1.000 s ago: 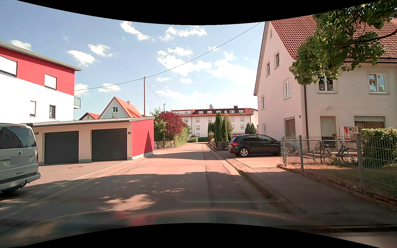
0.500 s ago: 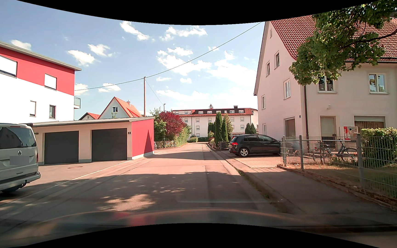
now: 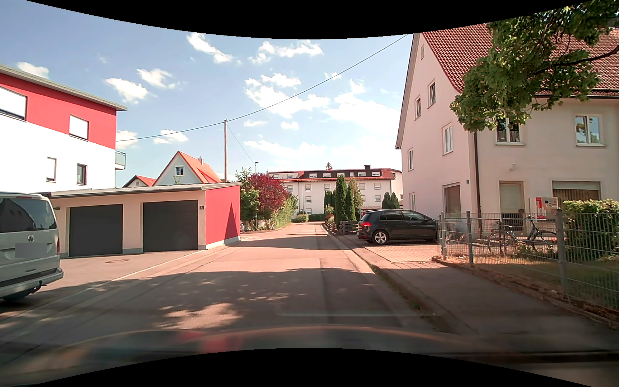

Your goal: Follow the waypoints while adhering to traffic rules and regulations

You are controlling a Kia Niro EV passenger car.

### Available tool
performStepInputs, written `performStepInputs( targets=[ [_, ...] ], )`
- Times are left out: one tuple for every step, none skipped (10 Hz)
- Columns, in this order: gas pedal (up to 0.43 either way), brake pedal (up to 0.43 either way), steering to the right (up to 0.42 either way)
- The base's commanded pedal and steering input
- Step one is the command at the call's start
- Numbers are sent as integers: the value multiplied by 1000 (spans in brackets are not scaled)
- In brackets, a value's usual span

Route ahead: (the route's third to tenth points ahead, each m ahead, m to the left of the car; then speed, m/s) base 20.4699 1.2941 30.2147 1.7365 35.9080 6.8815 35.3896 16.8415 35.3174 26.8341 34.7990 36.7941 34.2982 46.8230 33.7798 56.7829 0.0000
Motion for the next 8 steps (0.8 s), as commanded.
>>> performStepInputs(
  targets=[
    [0,476,-25],
    [0,415,-26],
    [0,348,-26],
    [0,274,-26],
    [0,165,-28],
    [0,49,-30],
    [0,0,-32],
    [0,0,-34]
  ],
)
